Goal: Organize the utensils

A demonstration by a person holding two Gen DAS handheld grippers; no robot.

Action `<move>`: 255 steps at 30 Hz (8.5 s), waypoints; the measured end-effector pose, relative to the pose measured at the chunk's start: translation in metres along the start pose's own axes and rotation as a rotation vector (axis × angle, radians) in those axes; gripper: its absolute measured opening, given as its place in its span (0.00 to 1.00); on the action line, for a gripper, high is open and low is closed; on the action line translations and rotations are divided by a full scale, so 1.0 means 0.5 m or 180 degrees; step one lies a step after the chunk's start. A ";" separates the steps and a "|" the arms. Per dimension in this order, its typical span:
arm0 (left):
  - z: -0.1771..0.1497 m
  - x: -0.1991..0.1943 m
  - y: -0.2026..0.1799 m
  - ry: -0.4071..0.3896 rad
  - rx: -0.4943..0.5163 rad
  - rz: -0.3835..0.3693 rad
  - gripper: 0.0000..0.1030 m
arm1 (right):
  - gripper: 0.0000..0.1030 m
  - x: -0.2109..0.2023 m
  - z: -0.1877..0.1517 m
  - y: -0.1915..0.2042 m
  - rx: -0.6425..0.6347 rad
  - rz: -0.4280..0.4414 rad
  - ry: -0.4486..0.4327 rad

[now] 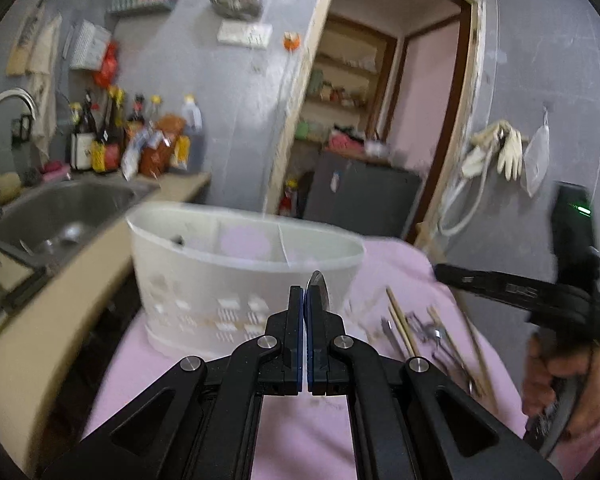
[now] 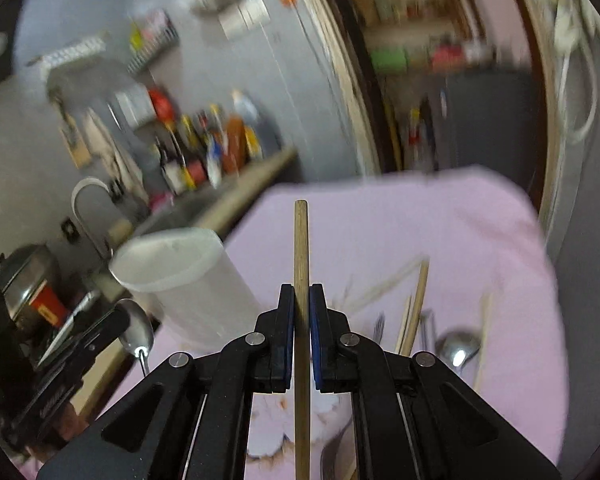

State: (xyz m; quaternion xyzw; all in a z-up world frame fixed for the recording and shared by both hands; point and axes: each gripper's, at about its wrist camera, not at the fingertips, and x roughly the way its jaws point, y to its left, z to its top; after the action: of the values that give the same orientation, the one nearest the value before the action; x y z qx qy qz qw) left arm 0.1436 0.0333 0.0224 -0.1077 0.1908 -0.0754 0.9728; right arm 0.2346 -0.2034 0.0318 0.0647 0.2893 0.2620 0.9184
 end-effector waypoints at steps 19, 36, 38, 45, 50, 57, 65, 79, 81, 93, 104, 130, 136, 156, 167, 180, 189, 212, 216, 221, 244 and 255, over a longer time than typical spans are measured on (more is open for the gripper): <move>0.217 -0.031 0.118 -0.0970 0.0213 0.1274 0.00 | 0.05 -0.009 0.107 0.170 -0.0228 0.0204 -0.2345; 0.167 0.072 0.168 -0.0833 0.0140 0.1527 0.00 | 0.05 0.091 0.109 0.229 -0.0463 -0.0246 -0.2571; 0.162 0.079 0.171 -0.0797 0.0132 0.1511 0.00 | 0.05 0.101 0.111 0.228 -0.0483 -0.0288 -0.2509; 0.149 0.092 0.176 -0.0633 0.0078 0.1396 0.00 | 0.05 0.119 0.109 0.220 -0.0550 -0.0304 -0.2292; 0.148 0.097 0.181 -0.0479 -0.0011 0.1228 0.00 | 0.06 0.106 0.103 0.217 -0.0692 -0.0248 -0.2134; 0.149 0.086 0.177 -0.0392 -0.0111 0.0976 0.03 | 0.06 0.102 0.084 0.188 -0.0766 -0.0178 -0.1736; 0.151 0.058 0.164 -0.0451 -0.0252 0.0657 0.30 | 0.24 0.071 0.061 0.165 -0.0870 -0.0101 -0.1487; 0.133 0.001 0.028 -0.0554 0.0066 0.0120 0.80 | 0.80 -0.101 0.014 0.099 -0.0915 -0.0284 -0.1624; 0.124 0.002 0.005 -0.0531 0.0123 0.0030 0.86 | 0.85 -0.126 0.006 0.083 -0.0895 -0.0346 -0.1611; 0.039 0.088 -0.129 0.0155 0.0701 -0.0298 0.91 | 1.00 -0.196 -0.053 -0.041 -0.0735 -0.0831 -0.1206; -0.027 0.218 -0.185 0.0740 0.0976 -0.0246 0.84 | 0.91 -0.133 -0.074 -0.171 -0.0302 -0.1038 -0.0382; -0.084 0.491 -0.224 0.1588 0.1685 0.0358 0.30 | 0.24 0.076 -0.059 -0.294 0.0464 -0.0571 0.0870; -0.085 0.514 -0.220 0.1758 0.1671 0.0415 0.30 | 0.13 0.093 -0.054 -0.313 0.0629 -0.0503 0.0987; -0.061 0.481 -0.221 0.2113 0.1020 0.0130 0.03 | 0.04 0.019 -0.059 -0.319 0.0885 -0.0324 0.0815; -0.031 0.298 -0.207 0.1278 0.0719 -0.0378 0.03 | 0.04 -0.081 -0.064 -0.231 0.0405 -0.0289 0.0031; -0.034 0.229 -0.182 0.1218 0.0490 -0.0458 0.03 | 0.06 -0.035 -0.056 -0.218 0.0451 -0.0608 0.0399; -0.077 0.268 -0.162 0.1858 0.0370 -0.0324 0.03 | 0.08 0.042 -0.099 -0.247 0.0487 -0.0677 0.1039; -0.089 0.307 -0.137 0.2368 0.0565 -0.0487 0.02 | 0.03 0.071 -0.082 -0.251 0.0444 -0.0742 0.1245; -0.098 0.261 -0.130 0.2103 0.0484 -0.0610 0.02 | 0.03 0.030 -0.101 -0.251 0.0552 -0.0647 0.0938; -0.088 0.191 -0.137 0.1591 0.0535 -0.0728 0.02 | 0.03 -0.029 -0.104 -0.218 0.0491 -0.0592 0.0503; 0.173 -0.024 0.017 -0.1081 0.0002 -0.0318 0.02 | 0.03 -0.082 0.075 0.125 -0.0463 0.0582 -0.2034; 0.237 0.049 0.228 -0.1224 -0.0695 0.0247 0.02 | 0.03 0.048 0.100 0.195 -0.0426 0.0401 -0.2356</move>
State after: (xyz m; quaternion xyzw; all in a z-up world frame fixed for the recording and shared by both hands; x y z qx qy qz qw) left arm 0.2240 0.1601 0.0935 -0.2174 0.0128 0.0051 0.9760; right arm 0.2363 -0.1059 0.0875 0.1124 -0.0843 0.2952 0.9451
